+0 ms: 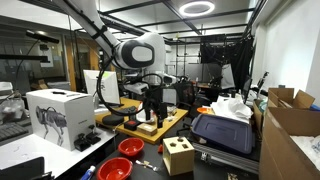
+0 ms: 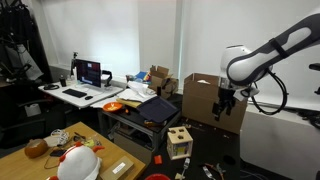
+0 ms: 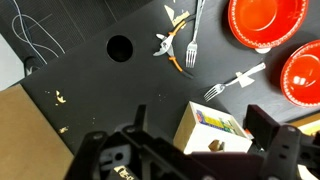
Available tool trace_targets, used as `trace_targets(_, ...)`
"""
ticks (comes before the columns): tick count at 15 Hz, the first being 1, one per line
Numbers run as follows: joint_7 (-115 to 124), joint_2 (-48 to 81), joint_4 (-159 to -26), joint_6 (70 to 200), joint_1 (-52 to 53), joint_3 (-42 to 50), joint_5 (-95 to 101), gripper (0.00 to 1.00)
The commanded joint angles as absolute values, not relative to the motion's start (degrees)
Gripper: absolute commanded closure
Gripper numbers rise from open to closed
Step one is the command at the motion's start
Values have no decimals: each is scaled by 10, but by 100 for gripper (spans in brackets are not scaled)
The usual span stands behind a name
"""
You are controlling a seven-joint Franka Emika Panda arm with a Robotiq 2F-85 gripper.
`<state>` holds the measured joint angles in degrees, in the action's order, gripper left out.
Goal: Pick up the folk from the table and put it in the bowl
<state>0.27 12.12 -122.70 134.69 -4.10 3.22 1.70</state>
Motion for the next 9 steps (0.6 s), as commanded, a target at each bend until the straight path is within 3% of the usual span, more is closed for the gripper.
trace_targets(1,-5,155,-1198,1351,-45,35,10,0)
trace_targets(9,2,154,-1207,1346,-41,35,16,0)
